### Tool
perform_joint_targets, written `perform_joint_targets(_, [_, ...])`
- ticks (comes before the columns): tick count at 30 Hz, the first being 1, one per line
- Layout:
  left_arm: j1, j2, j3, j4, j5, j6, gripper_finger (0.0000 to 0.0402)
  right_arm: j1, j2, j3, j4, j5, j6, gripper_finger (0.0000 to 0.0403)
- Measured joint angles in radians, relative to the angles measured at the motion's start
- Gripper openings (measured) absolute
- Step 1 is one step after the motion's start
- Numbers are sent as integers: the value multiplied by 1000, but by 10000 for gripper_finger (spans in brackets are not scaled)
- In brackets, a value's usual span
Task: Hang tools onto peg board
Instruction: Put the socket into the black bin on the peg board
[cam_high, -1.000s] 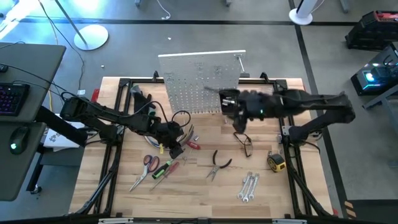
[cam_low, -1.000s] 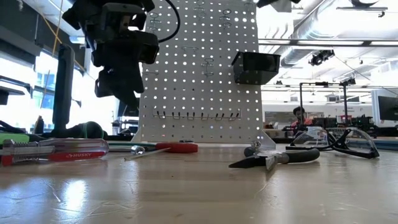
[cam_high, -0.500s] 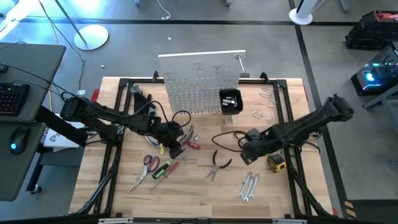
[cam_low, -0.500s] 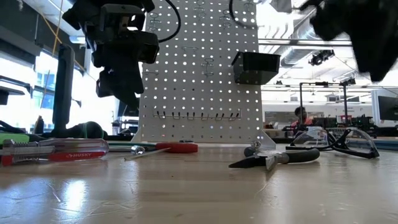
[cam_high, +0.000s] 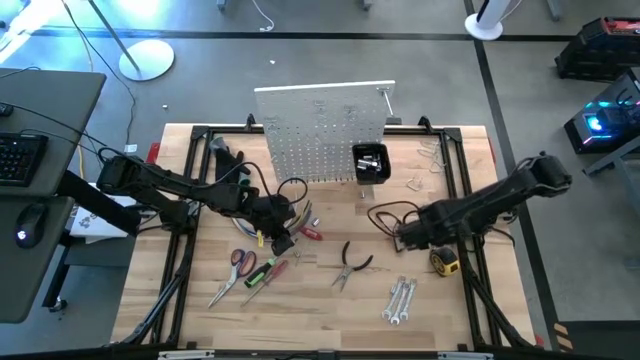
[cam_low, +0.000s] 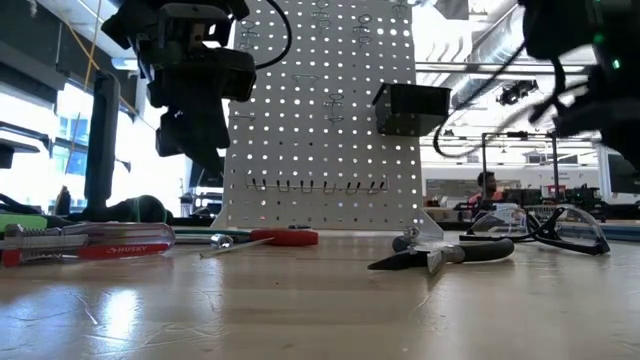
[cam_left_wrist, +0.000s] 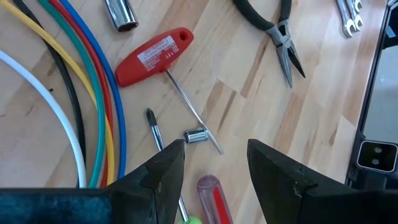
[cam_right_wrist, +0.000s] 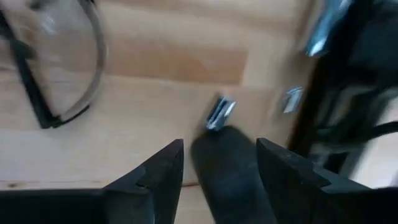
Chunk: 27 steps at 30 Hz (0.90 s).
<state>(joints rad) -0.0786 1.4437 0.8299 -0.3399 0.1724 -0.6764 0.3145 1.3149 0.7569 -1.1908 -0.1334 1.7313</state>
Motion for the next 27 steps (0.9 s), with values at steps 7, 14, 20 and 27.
perform_joint_targets(7, [0, 0, 0, 1, 2, 16, 167, -23, -35, -158, 142, 28, 184, 172])
perform_joint_targets(14, [0, 0, 0, 1, 20, 17, 167, -30, -41, -234, 311, 8, 201, 157])
perform_joint_targets(20, [6, 0, 0, 6, 20, 16, 167, -29, -39, -224, 387, 80, 232, 138])
perform_joint_targets(27, [7, 0, 0, 9, 20, 17, 167, -29, -38, -214, 481, 104, 152, 98])
